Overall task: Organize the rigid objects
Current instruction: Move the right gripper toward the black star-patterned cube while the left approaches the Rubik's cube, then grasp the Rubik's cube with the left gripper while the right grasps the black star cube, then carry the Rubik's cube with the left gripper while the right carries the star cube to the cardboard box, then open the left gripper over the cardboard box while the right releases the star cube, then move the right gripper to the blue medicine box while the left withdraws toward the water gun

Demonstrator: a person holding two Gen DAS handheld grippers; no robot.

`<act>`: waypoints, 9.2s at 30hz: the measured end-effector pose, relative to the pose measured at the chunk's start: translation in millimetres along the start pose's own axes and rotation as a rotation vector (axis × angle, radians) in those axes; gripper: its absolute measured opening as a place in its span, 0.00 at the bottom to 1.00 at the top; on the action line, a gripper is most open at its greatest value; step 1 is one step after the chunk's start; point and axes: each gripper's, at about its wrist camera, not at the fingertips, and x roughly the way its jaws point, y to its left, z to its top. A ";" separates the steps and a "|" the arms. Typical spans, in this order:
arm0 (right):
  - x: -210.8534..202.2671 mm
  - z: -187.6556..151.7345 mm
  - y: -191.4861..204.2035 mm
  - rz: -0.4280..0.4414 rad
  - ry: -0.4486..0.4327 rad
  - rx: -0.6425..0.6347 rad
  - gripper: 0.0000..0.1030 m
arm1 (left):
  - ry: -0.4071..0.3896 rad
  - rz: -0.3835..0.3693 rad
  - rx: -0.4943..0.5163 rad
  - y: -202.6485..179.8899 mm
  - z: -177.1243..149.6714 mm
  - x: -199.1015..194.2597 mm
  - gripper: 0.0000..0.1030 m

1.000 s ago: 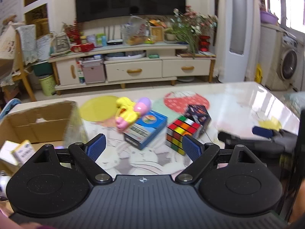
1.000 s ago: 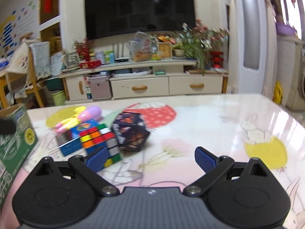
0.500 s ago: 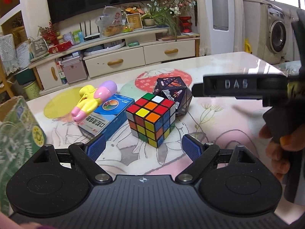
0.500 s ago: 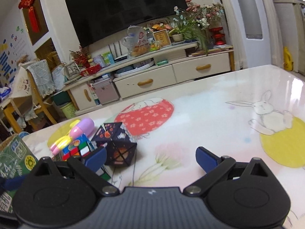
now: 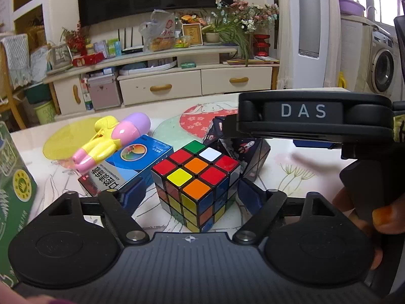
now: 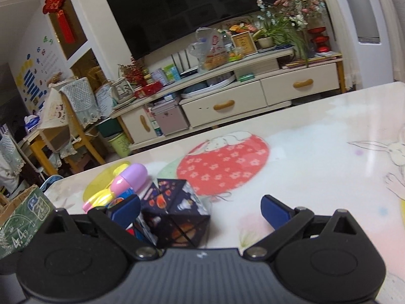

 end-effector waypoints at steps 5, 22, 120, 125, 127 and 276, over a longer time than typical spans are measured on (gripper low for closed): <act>13.5 -2.8 4.6 0.018 0.035 -0.020 0.99 | 0.013 0.000 -0.012 2.5 -2.0 4.3 0.85; 23.3 -11.3 20.1 0.042 0.077 -0.079 0.66 | 0.030 0.058 -0.057 16.0 -5.8 -6.9 0.84; -123.3 -84.1 222.3 -0.036 -0.072 -0.513 0.62 | -0.048 0.215 -0.161 130.5 26.1 -141.6 0.84; -116.9 -84.4 242.3 0.003 -0.073 -0.547 0.62 | -0.039 0.238 -0.179 135.8 28.5 -139.6 0.84; -114.2 -84.3 248.9 0.022 -0.069 -0.559 0.62 | -0.037 0.250 -0.187 138.5 30.0 -139.3 0.84; 15.4 -46.8 64.0 -0.259 0.024 -0.113 0.86 | -0.034 0.254 -0.097 91.1 37.2 -114.8 1.00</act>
